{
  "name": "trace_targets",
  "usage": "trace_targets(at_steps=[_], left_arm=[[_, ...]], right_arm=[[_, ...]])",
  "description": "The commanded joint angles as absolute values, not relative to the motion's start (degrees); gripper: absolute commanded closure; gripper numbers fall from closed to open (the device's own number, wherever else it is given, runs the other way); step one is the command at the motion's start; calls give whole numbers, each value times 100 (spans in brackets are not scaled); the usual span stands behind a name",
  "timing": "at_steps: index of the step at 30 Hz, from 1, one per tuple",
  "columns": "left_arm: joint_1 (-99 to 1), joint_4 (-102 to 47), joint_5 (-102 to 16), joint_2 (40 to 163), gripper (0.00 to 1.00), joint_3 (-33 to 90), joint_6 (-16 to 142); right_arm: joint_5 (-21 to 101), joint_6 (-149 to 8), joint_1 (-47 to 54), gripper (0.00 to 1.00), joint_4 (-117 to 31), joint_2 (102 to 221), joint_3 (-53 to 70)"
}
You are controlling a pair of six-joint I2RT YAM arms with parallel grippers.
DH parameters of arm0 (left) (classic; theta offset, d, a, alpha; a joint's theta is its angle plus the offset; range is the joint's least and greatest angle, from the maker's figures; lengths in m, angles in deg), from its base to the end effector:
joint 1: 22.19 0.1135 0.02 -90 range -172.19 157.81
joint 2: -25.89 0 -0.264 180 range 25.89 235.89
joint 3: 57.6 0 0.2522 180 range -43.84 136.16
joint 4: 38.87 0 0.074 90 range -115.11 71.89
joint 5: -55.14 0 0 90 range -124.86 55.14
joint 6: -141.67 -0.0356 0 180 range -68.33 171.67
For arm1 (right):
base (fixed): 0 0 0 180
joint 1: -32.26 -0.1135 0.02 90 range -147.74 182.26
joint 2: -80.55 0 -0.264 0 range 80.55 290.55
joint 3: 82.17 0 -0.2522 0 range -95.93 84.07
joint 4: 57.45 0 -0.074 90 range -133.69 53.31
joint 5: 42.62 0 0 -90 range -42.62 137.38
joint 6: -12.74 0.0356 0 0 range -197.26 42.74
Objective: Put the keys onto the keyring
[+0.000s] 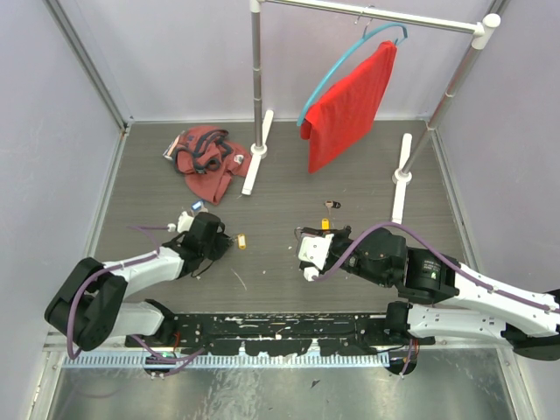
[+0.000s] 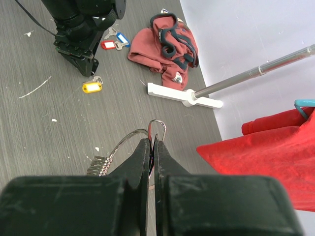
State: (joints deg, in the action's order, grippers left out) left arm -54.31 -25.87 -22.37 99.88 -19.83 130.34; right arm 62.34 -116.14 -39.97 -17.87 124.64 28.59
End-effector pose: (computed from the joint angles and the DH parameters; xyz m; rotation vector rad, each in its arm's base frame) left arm 0.1918 -0.1113 0.1359 -1.0802 2.2542 -0.6089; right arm 0.0587 0.1530 0.3774 -1.3869 1.1744 0.1748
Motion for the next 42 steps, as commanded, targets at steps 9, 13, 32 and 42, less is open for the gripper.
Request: trace_targets(at_steps=[9,13,32,42], left_arm=[[-5383,-1755,-2098,9220,100,-1825,12689],[-5383,-942,-1822,8575,100,-1695,12364],[-6235,991,-2037,10428,35,825,7672],[-6913,2608,-351,11768,42,2059,6556]], right_arm=[[6339,-11602,-4017,99,-1954,12324,2826],[6336,-11594,-4017,99,-1974,12324,2839],[6309,-11468,-4016,99,-1948,12354,2811],[6407,-11391,-4013,99,-1813,12189,2782]])
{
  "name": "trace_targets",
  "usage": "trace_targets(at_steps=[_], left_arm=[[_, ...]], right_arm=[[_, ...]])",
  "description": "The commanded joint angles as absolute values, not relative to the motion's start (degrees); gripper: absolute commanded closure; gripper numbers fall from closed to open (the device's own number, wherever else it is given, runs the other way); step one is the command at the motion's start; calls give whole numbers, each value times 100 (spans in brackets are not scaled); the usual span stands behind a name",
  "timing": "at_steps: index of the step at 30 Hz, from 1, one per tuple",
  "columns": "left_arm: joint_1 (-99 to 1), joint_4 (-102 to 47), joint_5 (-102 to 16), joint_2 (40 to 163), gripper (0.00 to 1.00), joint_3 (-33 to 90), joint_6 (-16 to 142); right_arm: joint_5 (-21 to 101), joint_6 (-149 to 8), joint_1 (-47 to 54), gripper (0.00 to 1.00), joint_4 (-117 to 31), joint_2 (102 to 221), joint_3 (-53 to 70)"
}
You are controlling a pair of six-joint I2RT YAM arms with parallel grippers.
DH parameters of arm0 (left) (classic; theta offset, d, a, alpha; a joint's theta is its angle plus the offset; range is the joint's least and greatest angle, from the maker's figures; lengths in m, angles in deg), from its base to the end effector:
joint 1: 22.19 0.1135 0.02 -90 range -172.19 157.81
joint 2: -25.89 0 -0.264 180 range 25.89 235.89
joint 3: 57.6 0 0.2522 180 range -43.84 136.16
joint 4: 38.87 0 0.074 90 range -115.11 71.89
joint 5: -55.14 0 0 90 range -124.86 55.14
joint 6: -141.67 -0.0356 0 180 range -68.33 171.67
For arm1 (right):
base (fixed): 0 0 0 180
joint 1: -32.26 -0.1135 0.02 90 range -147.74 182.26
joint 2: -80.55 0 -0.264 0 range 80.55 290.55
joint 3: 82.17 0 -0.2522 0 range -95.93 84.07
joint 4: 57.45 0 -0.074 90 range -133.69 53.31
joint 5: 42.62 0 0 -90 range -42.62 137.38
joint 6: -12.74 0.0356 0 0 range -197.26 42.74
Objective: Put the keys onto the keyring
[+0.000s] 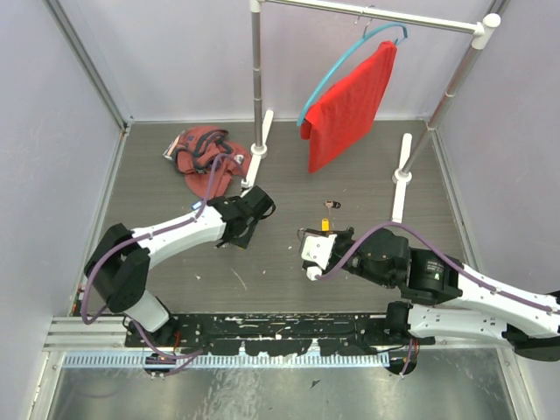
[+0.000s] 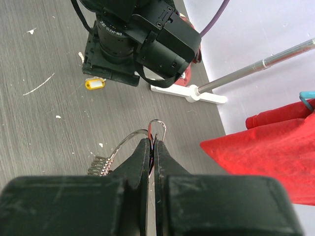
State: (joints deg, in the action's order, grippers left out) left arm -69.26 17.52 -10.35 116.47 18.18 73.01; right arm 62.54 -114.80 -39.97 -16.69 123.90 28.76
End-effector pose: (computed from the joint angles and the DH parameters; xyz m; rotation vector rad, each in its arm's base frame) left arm 0.2157 -0.2102 0.2124 0.4924 2.5803 0.2271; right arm 0.0577 0.1494 0.3761 -1.3807 1.1978 0.1847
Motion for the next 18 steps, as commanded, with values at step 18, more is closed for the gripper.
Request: trace_targets(at_steps=[18], left_arm=[[-6918,1515,-1234,12446,56,1907,4964]], right_arm=[[6427,-11400,-4013,99,-1789,12305,2774]])
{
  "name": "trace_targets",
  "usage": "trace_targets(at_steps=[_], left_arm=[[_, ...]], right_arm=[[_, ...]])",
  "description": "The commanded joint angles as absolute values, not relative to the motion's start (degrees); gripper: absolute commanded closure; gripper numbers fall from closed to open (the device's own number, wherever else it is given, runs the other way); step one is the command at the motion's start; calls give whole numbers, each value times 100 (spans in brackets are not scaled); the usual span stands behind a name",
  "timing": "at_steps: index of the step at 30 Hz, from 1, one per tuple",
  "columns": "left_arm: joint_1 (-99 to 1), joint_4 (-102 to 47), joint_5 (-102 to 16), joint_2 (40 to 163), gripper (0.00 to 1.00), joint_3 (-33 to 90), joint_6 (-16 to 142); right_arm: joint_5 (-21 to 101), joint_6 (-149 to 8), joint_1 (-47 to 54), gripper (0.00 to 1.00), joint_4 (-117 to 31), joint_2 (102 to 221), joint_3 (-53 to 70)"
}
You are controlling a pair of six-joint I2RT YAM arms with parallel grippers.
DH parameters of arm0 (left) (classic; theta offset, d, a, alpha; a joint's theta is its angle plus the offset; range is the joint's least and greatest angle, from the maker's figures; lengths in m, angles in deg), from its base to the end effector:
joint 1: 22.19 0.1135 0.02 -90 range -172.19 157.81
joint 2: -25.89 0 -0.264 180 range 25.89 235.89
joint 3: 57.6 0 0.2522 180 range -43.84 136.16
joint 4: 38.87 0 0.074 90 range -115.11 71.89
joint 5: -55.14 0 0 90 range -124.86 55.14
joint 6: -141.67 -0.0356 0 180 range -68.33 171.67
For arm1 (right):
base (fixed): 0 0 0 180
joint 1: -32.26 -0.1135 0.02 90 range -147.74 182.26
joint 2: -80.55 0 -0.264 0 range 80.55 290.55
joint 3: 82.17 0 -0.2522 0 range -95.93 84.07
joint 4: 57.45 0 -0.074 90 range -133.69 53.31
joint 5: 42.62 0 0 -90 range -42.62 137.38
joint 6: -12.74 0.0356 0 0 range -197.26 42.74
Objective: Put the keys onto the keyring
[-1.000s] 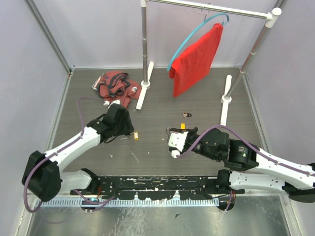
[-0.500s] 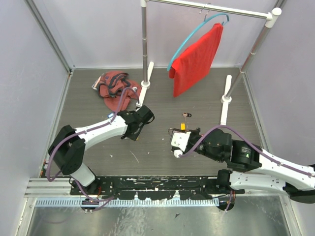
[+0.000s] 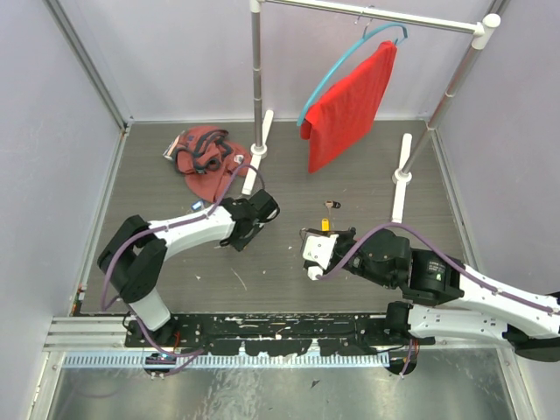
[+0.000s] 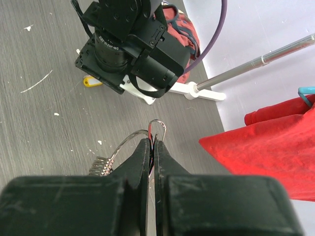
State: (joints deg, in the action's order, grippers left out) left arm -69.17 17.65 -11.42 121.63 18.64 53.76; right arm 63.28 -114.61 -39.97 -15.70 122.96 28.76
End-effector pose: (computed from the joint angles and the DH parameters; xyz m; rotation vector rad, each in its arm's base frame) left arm 0.2218 -0.2169 0.1885 0.9775 2.5481 0.3760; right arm 0.0566 0.1446 0.3765 -1.3725 1.2065 0.1751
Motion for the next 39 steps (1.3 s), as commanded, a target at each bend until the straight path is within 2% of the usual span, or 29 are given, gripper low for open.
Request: trace_targets(at_steps=[1,25,35,39], left_arm=[[-6913,1509,-1222,12522,56,1909,4942],[-6887,1341,-886,13088,67,1971,4763],[-6854,1330,-707,13217,78,1997,4754],[-6848,1323,-547,13250,86,1993,4754]], right_arm=[[6432,-11408,-4012,99,-1778,12313,2766],[6487,-11470,-4012,99,-1822,12421,2808],[6483,-11485,-4014,99,-1831,12438,2787],[6471,-11479,-4017,99,-1839,12448,2786]])
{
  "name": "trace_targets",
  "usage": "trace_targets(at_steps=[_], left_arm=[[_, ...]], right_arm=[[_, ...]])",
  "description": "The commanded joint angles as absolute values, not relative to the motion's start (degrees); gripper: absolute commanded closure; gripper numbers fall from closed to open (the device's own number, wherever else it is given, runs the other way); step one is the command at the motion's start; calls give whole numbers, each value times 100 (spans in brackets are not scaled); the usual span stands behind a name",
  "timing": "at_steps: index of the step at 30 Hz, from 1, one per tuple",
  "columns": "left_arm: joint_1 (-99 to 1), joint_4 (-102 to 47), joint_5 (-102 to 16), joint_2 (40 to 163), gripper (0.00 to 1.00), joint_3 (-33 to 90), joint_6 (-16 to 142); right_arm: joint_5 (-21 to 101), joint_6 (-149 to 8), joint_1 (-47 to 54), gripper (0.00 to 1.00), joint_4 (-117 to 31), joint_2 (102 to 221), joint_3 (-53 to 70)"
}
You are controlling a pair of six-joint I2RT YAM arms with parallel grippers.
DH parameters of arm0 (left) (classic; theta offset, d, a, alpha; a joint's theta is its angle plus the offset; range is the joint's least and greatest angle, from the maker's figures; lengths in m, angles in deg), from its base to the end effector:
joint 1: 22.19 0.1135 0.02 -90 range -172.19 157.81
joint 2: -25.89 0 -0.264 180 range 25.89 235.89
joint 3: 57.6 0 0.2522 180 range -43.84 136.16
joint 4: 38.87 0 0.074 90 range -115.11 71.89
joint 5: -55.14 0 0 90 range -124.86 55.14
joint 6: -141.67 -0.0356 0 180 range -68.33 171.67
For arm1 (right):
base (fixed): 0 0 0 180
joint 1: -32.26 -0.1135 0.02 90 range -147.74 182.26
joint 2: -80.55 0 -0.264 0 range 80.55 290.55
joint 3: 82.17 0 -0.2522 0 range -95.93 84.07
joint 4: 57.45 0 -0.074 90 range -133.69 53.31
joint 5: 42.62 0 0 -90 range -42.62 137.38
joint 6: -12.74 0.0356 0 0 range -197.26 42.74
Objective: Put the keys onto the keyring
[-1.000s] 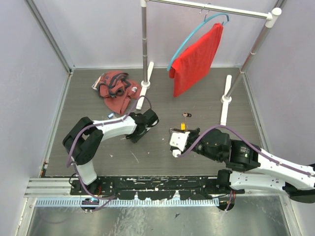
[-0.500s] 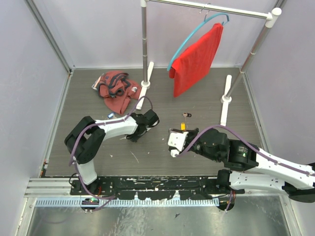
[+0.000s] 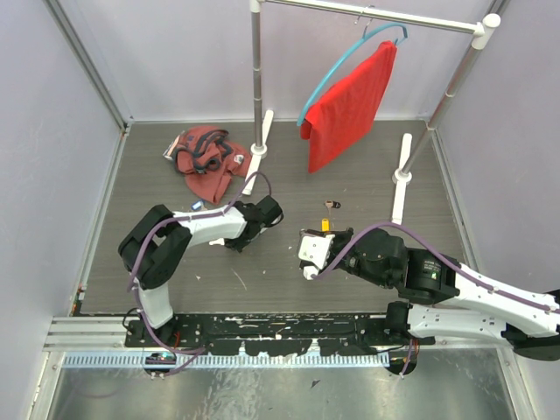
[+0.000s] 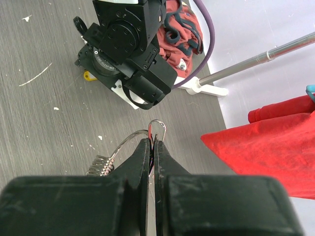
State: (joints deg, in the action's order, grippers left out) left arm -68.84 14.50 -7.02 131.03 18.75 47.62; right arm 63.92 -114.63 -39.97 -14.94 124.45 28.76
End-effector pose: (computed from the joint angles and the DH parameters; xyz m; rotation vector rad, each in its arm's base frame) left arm 0.2348 -0.2245 0.1424 1.1491 2.5358 0.5735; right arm 0.0589 0.1505 0.3716 -1.3998 1.2298 0.1512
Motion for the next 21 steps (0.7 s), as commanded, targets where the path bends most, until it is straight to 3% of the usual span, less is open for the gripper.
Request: trace_targets(at_steps=[1,6,21], left_arm=[[-6844,1324,-489,13244,88,1991,4762],[-6858,1380,-209,13062,100,2004,4839],[-6981,1166,-1354,10429,100,1610,5264]], right_arm=[[6470,-11479,-4017,99,-1839,12449,2782],[6461,-11488,-4017,99,-1841,12449,2761],[6206,-11306,-4011,99,-1523,12019,2516]])
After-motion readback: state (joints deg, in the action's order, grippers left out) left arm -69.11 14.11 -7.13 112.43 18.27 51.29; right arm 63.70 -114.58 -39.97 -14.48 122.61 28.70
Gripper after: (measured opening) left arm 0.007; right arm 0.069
